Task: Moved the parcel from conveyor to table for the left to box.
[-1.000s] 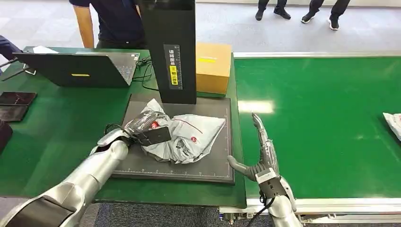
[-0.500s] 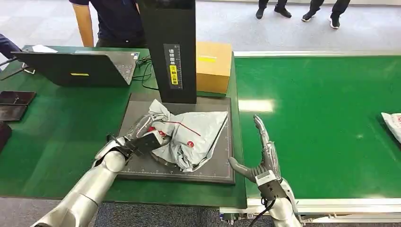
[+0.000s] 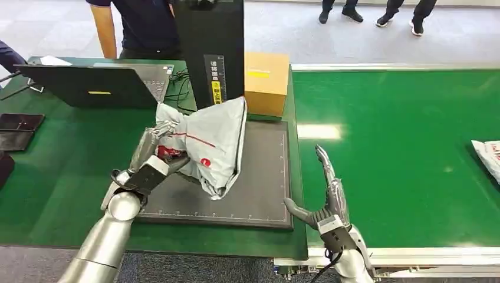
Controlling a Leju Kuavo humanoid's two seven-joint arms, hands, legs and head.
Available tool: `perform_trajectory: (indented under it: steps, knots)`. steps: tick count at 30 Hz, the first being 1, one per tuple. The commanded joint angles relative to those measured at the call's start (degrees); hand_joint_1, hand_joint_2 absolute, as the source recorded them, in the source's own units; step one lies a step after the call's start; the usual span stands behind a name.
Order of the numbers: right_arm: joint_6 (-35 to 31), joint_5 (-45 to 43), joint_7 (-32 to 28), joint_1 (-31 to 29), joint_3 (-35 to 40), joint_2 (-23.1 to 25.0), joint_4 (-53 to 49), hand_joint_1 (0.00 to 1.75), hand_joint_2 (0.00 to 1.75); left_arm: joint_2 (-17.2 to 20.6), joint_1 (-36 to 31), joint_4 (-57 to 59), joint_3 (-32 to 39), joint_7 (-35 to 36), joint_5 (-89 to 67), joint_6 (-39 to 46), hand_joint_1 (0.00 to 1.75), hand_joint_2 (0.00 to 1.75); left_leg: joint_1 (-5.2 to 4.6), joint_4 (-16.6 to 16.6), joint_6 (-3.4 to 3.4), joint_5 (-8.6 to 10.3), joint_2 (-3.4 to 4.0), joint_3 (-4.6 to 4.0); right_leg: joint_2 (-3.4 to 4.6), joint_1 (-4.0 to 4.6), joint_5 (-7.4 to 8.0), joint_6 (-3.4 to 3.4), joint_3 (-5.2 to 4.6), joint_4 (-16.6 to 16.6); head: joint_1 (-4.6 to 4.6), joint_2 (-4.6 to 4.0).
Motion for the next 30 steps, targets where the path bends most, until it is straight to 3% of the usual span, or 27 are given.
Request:
perform_trajectory:
  steps: [1,11,15,22,28,30]
  knots:
    - [-0.49,0.32,0.33,-0.09,-1.36,1.13,0.26,0.0,1.75,-2.17,0.67,-4.98,9.08,1.3,1.98,5.07,1.75,1.75,0.01,-0.14,0.0,0.02,0.05,0.15,0.01,0.04,0.01,-0.17,0.11,-0.1,0.0,0.0]
    - [-0.85,0.42,0.5,-0.04,-0.41,1.59,0.59,0.0,1.75,0.88,-0.25,3.54,18.04,7.73,-7.06,25.14,1.75,1.75,0.0,-0.09,-0.01,0.01,0.09,0.09,0.08,0.03,0.01,-0.08,0.04,-0.04,-0.02,0.0]
    - [-1.53,0.6,0.75,0.79,-0.34,1.55,-0.34,0.0,1.75,2.5,-2.27,9.94,21.02,13.49,-18.25,36.84,1.75,1.75,0.0,-0.1,-0.01,0.02,0.04,0.09,0.03,0.01,-0.01,-0.08,0.07,-0.04,0.0,0.0]
    - [-2.63,0.79,1.05,1.88,0.13,1.56,-1.53,0.0,1.75,0.53,-4.18,10.71,31.51,21.79,-37.08,37.9,1.75,1.75,0.02,-0.06,-0.01,0.01,0.02,0.03,0.0,0.03,-0.03,-0.09,0.01,-0.02,0.0,0.0]
    - [-2.91,1.01,1.54,1.9,0.38,1.86,-1.87,0.0,1.75,2.1,-4.6,13.69,35.03,31.06,-46.95,37.9,1.75,1.75,0.02,-0.12,-0.02,0.02,0.07,0.06,0.05,0.03,-0.03,-0.14,0.01,-0.05,0.0,0.0]
    - [-2.81,1.36,1.99,2.02,0.52,2.09,-2.52,0.0,1.75,3.38,-5.23,16.4,36.17,38.75,-52.7,37.9,1.75,1.75,0.0,-0.12,-0.02,0.01,0.06,0.07,0.04,0.01,-0.04,-0.13,0.02,-0.04,0.0,0.0]
